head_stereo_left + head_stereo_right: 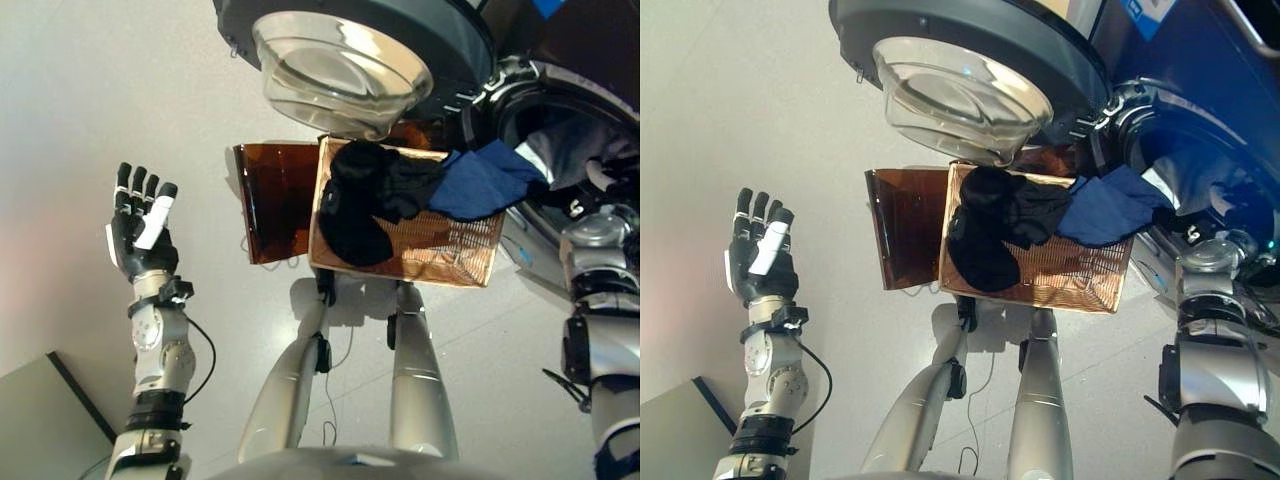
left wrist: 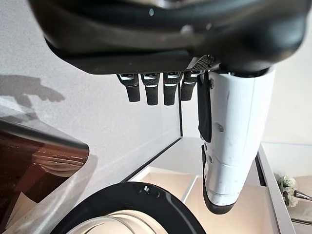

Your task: Pick up the clothes and place them into the washing machine

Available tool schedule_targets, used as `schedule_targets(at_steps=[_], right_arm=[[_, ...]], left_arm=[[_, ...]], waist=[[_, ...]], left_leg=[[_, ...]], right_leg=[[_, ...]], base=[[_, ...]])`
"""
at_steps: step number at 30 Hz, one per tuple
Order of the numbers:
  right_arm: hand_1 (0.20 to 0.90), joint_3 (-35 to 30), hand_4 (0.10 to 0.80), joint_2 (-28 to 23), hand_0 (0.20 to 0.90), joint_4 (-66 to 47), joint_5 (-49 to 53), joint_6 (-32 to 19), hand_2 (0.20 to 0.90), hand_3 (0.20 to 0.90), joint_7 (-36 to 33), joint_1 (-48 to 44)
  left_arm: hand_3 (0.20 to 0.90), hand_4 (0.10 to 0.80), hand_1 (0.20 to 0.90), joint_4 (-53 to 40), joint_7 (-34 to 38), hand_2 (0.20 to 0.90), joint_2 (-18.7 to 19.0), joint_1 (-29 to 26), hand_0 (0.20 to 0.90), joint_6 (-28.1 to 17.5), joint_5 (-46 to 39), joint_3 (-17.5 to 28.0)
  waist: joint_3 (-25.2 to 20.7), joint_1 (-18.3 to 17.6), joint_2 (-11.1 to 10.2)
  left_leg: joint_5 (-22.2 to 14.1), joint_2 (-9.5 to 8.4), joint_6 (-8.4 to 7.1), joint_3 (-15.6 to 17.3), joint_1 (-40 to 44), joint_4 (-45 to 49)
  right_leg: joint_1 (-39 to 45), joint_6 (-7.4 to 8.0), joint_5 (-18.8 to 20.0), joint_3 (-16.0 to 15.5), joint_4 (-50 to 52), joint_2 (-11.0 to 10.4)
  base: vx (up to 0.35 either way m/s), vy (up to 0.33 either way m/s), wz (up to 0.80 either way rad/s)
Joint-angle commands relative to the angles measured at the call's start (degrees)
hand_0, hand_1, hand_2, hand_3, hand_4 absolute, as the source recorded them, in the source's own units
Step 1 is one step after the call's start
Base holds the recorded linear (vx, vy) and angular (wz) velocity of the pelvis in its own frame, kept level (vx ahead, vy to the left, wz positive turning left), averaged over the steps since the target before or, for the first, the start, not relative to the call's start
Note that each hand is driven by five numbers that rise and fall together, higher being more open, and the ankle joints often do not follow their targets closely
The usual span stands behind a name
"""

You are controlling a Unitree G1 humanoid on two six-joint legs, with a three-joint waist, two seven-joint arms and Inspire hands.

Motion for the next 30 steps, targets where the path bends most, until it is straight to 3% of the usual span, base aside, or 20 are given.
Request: schedule_targets(at_steps=[1, 7, 8, 9, 10, 30], right_arm=[[0.200, 2.9, 0.300, -2.6, 0.200, -7.6, -6.2, -4.4, 0.200, 0.200, -2.0, 2.8], [0.200, 4.9, 0.300, 1.8, 0.200, -21.3, -14.3, -6.2, 0.200, 0.200, 2.2, 11.3], [0.466, 5.4, 0.490, 2.2, 0.466, -21.6, -14.8, -6.3, 0.466, 0.466, 2.8, 11.6], [0.859, 5.9, 0.771, 2.8, 0.859, -21.7, -15.8, -6.0, 0.859, 0.859, 2.9, 11.9], [0.900, 6.7, 0.800, 2.9, 0.900, -22.0, -17.4, -5.7, 0.900, 0.900, 3.1, 11.8], [0.900, 11.6, 0.800, 7.7, 0.900, -18.5, -28.9, 0.8, 0.900, 0.900, 1.3, 9.7]], left_arm=[[0.900, 0.800, 0.900, -6.4, 0.7, 0.900, 3.6, 1.6, 0.900, -7.5, 0.8, 2.4], [0.900, 0.800, 0.900, -5.9, 0.6, 0.900, 2.5, 0.9, 0.900, -8.4, 1.0, 2.4], [0.900, 0.800, 0.900, -5.9, 0.4, 0.900, 2.4, 0.9, 0.900, -8.3, 0.9, 2.2], [0.900, 0.800, 0.900, -5.8, 0.4, 0.900, 2.4, 0.9, 0.900, -8.2, 1.0, 2.0], [0.900, 0.800, 0.900, -5.9, 0.4, 0.900, 2.4, 0.9, 0.900, -8.3, 1.2, 1.9], [0.900, 0.800, 0.900, -5.6, 2.4, 0.900, 1.7, 0.3, 0.900, -8.6, 2.4, 2.0]], waist=[[-3.3, 1.5, -1.0], [-3.1, 0.5, -2.4], [-3.1, 0.4, -2.5], [-3.1, 0.4, -2.6], [-3.2, 0.5, -2.7], [-2.4, 1.1, -3.2]], left_leg=[[-5.8, 0.52, -7.02, 0.3, 3.3, -0.5], [-5.8, 0.68, -6.86, 0.1, 3.8, -0.5], [-5.8, 0.69, -6.83, 0.1, 3.7, -0.5], [-5.8, 0.68, -6.78, 0.0, 3.8, -0.5], [-5.8, 0.69, -6.76, 0.0, 3.7, -0.5], [-5.5, 0.82, -6.72, -0.4, 3.1, -0.5]], right_leg=[[4.8, -0.02, 1.0, -2.6, -8.9, -0.1], [5.5, -0.03, 1.0, -2.9, -9.0, -0.1], [5.5, -0.05, 1.0, -3.0, -9.0, -0.1], [5.7, -0.07, 1.1, -3.0, -9.1, -0.2], [5.7, -0.08, 1.1, -3.0, -9.2, -0.2], [5.5, -0.09, 1.8, -3.4, -10.1, -0.2]], base=[[0.000, 0.000, 0.00], [0.000, -0.003, 0.01], [-0.003, -0.005, 0.03], [-0.002, 0.000, 0.04], [-0.005, 0.009, 0.03], [0.000, 0.000, 0.00]])
